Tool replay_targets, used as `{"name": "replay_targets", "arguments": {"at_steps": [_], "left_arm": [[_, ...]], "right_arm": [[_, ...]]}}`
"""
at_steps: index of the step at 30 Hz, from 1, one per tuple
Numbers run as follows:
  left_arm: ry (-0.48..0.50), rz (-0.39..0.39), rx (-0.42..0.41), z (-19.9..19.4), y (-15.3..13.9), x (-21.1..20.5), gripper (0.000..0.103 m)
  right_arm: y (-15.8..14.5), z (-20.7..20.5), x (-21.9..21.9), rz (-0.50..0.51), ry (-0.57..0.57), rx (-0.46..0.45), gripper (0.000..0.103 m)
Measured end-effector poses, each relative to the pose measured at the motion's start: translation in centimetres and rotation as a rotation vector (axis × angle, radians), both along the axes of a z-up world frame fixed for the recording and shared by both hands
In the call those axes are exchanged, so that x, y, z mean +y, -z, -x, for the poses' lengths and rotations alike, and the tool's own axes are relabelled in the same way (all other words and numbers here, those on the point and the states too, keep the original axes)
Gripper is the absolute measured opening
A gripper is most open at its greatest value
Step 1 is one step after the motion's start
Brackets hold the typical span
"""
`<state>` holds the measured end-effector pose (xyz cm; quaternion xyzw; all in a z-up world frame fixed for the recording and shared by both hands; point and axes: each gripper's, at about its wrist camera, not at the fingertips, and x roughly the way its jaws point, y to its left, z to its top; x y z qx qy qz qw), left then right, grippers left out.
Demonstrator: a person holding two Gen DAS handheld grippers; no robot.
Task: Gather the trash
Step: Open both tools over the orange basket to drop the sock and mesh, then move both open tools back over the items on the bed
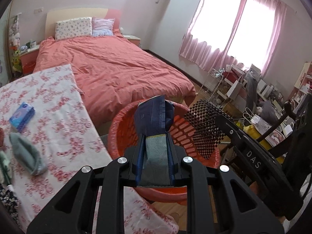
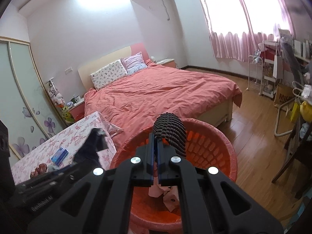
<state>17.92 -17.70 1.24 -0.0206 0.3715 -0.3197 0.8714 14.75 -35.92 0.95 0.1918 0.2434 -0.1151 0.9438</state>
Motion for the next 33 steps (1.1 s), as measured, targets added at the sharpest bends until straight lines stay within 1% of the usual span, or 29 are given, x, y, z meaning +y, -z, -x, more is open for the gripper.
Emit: {"name": "replay_targets", "arguments": {"at_steps": [1,2,3,4,5,8,11,16,20,23,28,31,33], "left_arm": [[0.001,-0.010,0.005,-0.2,0.3,-0.5,0.021],[0.002,-0.017,0.010,-0.3,0.5,-0.7,0.023],[0.009,-0.029,0.027,-0.6,0.9,-1.2,0.026],[0.011,-0.034,0.036,-0.8,1.2,-1.3,0.037],[0.007,-0.045,0.046,-0.9,1.6,-1.6,0.044],[-0.001,-0.073,0.059,-1.0,2.3,-1.8,0.047],[-0.020,-0.082,0.070,-0.8,2.6,-1.3,0.050],[-0.055,-0.098,0.056,-0.1,2.1,0.3,0.050],[-0.088,-0.105,0.029,0.3,1.3,2.1,0.055],[-0.114,-0.114,0.007,1.0,0.7,3.7,0.056],[-0.176,-0.135,-0.020,2.0,0.2,7.4,0.057],[-0.233,-0.153,-0.037,2.7,0.0,10.4,0.058],[-0.264,-0.160,-0.040,2.9,0.0,12.1,0.059]], "right_arm": [[0.2,-0.3,-0.1,-0.011,0.000,0.007,0.010],[0.4,-0.6,-0.4,-0.029,0.000,0.012,0.013],[0.7,-0.9,-0.8,-0.046,-0.002,0.017,0.021],[1.0,-1.1,-1.2,-0.063,-0.002,0.022,0.026],[1.3,-1.2,-1.4,-0.071,0.000,0.027,0.031],[1.7,-1.2,-1.9,-0.079,0.006,0.034,0.036],[2.0,-1.0,-1.9,-0.082,0.005,0.040,0.046],[1.9,-0.5,-1.7,-0.083,0.014,0.040,0.049],[1.2,0.0,-0.8,-0.061,0.012,0.036,0.050],[0.9,0.5,0.2,-0.046,0.001,0.037,0.050],[0.3,1.1,3.2,-0.014,-0.036,0.047,0.054],[0.0,1.5,5.3,0.008,-0.067,0.048,0.057],[-0.1,1.7,7.2,0.020,-0.089,0.048,0.062]]}}
